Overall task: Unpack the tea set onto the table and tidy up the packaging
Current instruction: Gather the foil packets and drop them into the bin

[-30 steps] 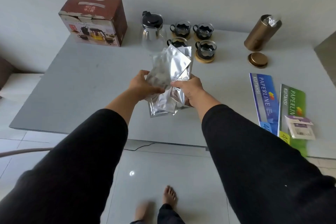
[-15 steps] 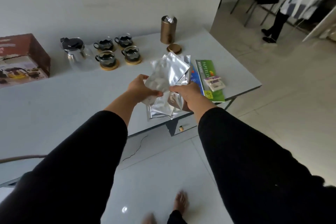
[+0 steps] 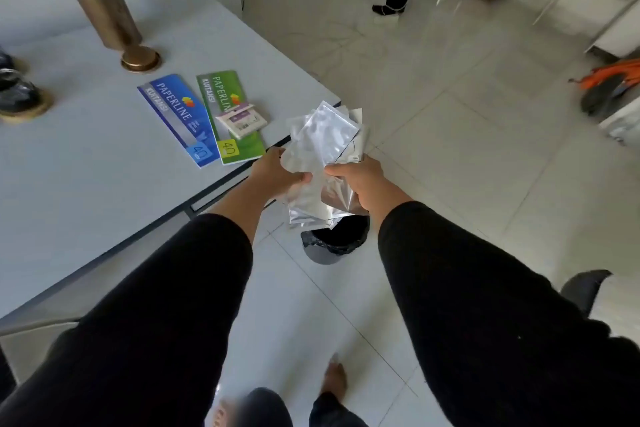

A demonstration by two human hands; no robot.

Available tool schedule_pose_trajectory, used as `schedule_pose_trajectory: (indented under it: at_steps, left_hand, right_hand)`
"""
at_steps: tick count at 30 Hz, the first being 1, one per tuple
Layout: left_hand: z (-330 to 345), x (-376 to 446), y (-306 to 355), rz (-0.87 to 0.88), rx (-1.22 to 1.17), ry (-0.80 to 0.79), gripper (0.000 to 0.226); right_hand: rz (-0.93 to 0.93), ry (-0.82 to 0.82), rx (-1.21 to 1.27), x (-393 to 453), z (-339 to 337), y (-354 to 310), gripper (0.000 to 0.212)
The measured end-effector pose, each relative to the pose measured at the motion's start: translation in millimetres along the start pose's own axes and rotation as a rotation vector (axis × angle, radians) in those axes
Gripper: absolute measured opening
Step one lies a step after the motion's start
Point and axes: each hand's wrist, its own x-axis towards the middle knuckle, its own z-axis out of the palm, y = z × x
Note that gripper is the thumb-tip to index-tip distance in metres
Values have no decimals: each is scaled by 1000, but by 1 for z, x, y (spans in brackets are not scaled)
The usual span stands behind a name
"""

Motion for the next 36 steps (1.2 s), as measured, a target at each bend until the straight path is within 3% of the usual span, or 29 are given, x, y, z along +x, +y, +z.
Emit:
schedule_pose_trajectory:
  at_steps: [10, 14, 16, 22, 24, 27, 30, 36]
  left_hand:
    - [101, 78, -9, -85, 277, -243, 19]
    - [136, 126, -34, -150, 284, -296, 11]
    - [157, 151, -52, -172, 343, -326, 14]
    - [220, 226, -111, -215, 305, -312, 21]
    - [238, 245, -124, -240, 270, -288, 38]
    - [257, 268, -135, -298, 78, -270, 45]
    - [267, 278, -136, -358, -112, -292, 47]
    - [263, 268, -121, -425, -35, -378, 55]
  right_hand:
    - [296, 4, -32, 94, -26, 78, 47]
    - [441, 7, -73, 150, -10, 116, 33]
    - [504, -12, -98, 180, -2, 140, 23]
    - [601, -120, -49, 267, 30, 214, 23]
    - [638, -124, 55, 287, 36, 232, 17]
    - [641, -121, 154, 309, 42, 247, 38]
    - [622, -49, 280, 321, 45, 248, 43]
    - [655, -20, 285, 317, 39, 227, 46]
